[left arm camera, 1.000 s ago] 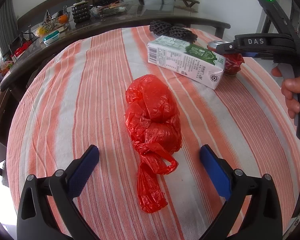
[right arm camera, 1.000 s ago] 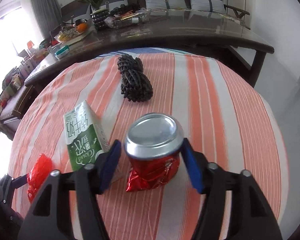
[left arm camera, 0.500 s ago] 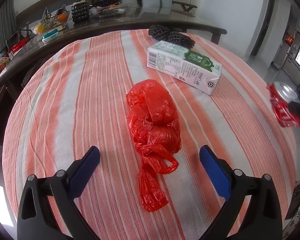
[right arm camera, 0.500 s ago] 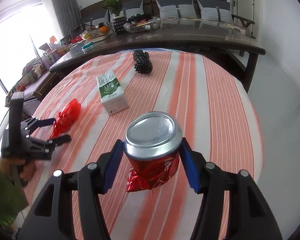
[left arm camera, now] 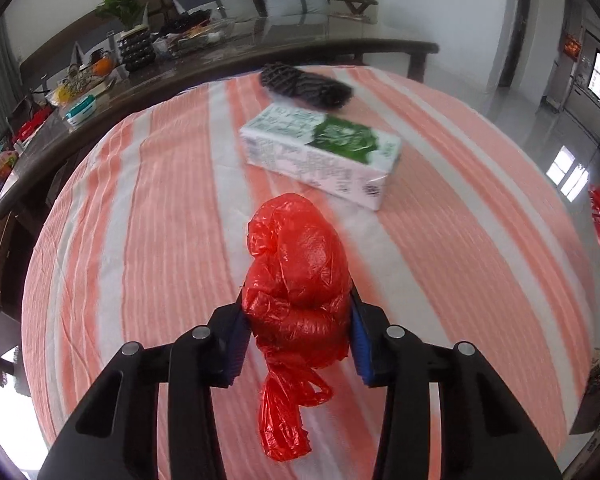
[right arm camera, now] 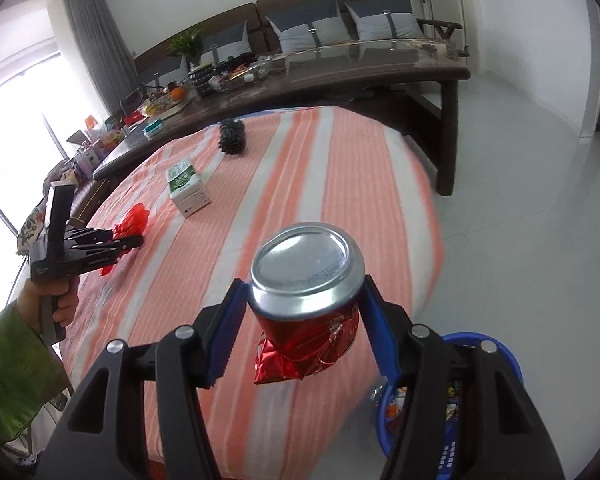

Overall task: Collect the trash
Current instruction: 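Grasp red bag with left tool while right carries can over wastebasket, open both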

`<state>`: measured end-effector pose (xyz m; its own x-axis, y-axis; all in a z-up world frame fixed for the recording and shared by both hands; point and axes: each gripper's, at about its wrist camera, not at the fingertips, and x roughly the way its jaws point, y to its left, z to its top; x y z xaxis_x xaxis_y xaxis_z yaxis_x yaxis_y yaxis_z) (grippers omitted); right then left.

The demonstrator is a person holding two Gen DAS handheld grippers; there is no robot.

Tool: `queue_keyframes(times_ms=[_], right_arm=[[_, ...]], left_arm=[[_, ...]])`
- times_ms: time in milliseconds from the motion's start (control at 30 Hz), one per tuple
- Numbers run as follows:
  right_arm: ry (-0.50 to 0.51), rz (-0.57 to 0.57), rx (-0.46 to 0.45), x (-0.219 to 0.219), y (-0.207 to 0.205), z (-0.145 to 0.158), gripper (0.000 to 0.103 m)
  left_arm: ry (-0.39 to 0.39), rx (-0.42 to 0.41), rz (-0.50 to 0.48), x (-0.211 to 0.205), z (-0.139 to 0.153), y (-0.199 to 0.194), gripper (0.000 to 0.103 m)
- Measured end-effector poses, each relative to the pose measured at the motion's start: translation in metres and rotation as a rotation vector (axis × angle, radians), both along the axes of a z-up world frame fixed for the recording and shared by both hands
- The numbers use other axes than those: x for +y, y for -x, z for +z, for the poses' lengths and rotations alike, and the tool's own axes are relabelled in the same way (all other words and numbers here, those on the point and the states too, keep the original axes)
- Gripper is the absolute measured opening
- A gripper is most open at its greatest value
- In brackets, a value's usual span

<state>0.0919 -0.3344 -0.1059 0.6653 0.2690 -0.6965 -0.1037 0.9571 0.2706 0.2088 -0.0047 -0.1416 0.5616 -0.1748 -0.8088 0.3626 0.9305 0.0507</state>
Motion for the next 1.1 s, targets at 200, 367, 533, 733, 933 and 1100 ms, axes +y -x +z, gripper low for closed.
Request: queue_keyframes(times_ms=[200, 367, 533, 733, 933, 1100], right_arm=[[0.019, -0.127, 0.044, -0.077, 0.025, -0.019, 0.056], [0.005, -0.214, 0.073, -0.128, 0.048, -0.038, 0.056], [-0.019, -0.289, 0.097, -0.162, 0.068, -0.062, 0.056], [-0.039, -0.34, 0.122, -0.185, 0.078, -0.078, 0.056], [-0.065, -0.364, 0.148, -0.194, 0.078, -0.089, 0.057], [-0.088, -0.382, 0.154, -0.199, 0.075, -0.095, 0.057]], left_arm=[[0.105, 0.006, -0.205, -0.093, 0.032, 0.052, 0.042], [0.187, 0.072, -0.372, -0.187, 0.04, 0.094, 0.042], [0.186, 0.126, -0.462, -0.266, 0.022, 0.119, 0.043], [0.173, 0.213, -0.478, -0.33, -0.019, 0.121, 0.043], [0.13, 0.235, -0.491, -0.371, -0.054, 0.115, 0.044], [0.109, 0.246, -0.482, -0.396, -0.074, 0.107, 0.044]])
